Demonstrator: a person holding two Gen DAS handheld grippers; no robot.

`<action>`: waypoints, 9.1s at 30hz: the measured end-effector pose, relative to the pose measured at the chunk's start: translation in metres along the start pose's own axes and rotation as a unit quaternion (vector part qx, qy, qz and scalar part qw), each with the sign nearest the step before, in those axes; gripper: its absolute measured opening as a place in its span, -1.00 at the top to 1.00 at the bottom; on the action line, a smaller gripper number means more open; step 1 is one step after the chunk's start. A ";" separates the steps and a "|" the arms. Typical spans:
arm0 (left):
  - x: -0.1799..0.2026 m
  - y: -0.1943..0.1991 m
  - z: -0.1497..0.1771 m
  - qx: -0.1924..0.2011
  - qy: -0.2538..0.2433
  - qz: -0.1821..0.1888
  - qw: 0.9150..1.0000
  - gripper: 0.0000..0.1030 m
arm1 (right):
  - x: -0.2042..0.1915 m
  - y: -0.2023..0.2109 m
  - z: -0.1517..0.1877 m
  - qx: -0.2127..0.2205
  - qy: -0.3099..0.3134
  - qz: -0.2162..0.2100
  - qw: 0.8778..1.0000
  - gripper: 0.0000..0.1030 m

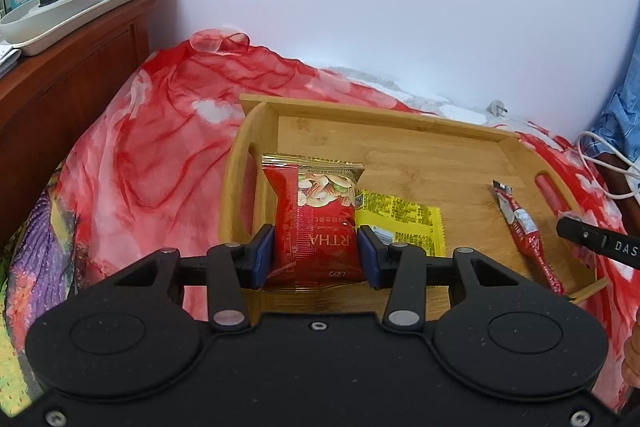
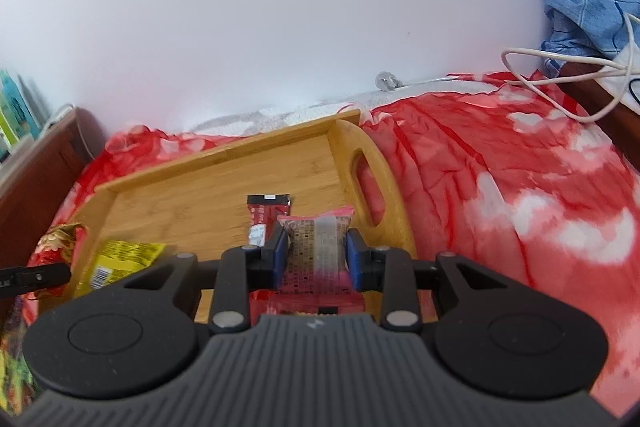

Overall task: Organize snacks
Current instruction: 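Lower both held snacks onto the tray and open both tools, then grasp the brown chocolate bar with the left tool while the right tool grasps a red Biscoff pack, then place the chocolate bar and Biscoff pack on the tray, opening both tools, then move both open tools back toward the snacks beside the tray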

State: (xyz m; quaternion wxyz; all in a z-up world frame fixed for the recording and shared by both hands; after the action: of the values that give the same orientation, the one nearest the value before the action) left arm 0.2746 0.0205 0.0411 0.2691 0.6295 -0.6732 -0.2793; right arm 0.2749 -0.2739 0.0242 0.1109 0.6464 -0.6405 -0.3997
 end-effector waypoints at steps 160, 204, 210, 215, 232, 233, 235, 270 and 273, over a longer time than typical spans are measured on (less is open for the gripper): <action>-0.016 0.101 0.170 0.057 -0.016 -0.041 0.997 0.13 | -0.040 0.124 0.200 0.110 0.118 -0.017 0.987 0.04; 0.004 0.102 0.058 0.099 -0.016 -0.028 0.995 0.16 | 0.007 0.126 0.079 0.123 0.007 -0.023 0.992 0.27; 0.008 0.078 0.022 0.083 0.007 -0.003 0.997 0.16 | 0.007 0.091 0.038 0.100 0.018 -0.022 0.995 0.28; 0.021 0.056 0.005 0.074 0.017 0.024 0.997 0.16 | 0.005 0.056 0.013 0.068 0.013 -0.028 0.997 0.28; 0.073 -0.012 0.004 0.022 0.024 0.069 0.997 0.16 | -0.011 -0.029 -0.022 0.028 0.053 0.012 0.998 0.27; 0.075 -0.014 0.004 0.021 0.023 0.069 0.997 0.16 | -0.012 -0.032 -0.022 0.026 0.055 0.013 0.998 0.27; 0.078 -0.017 0.006 0.018 0.018 0.070 0.997 0.16 | -0.014 -0.039 -0.021 0.019 0.059 0.016 0.998 0.27; 0.076 0.039 0.048 0.071 -0.075 0.042 0.994 -1.00 | -0.004 0.065 0.034 0.106 0.070 -0.042 0.991 -0.55; 0.075 0.048 0.058 0.079 -0.083 0.035 0.993 -1.00 | 0.000 0.077 0.047 0.112 0.077 -0.040 0.990 -0.59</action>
State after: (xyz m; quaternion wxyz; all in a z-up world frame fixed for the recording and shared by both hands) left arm 0.1952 -0.0498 0.0354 0.1710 0.5998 -0.7347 -0.2669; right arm 0.1866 -0.2686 0.0438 0.0708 0.7089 -0.6443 -0.2781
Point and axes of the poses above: each gripper's, at about its wrist camera, not at the fingertips, and y roughly against the way its jaws point, x to its right, z to its underside, the point moved 3 cm from there along -y, roughly the way its jaws point, and after that the axes turned 11 degrees about -y, right-handed, at the moved point
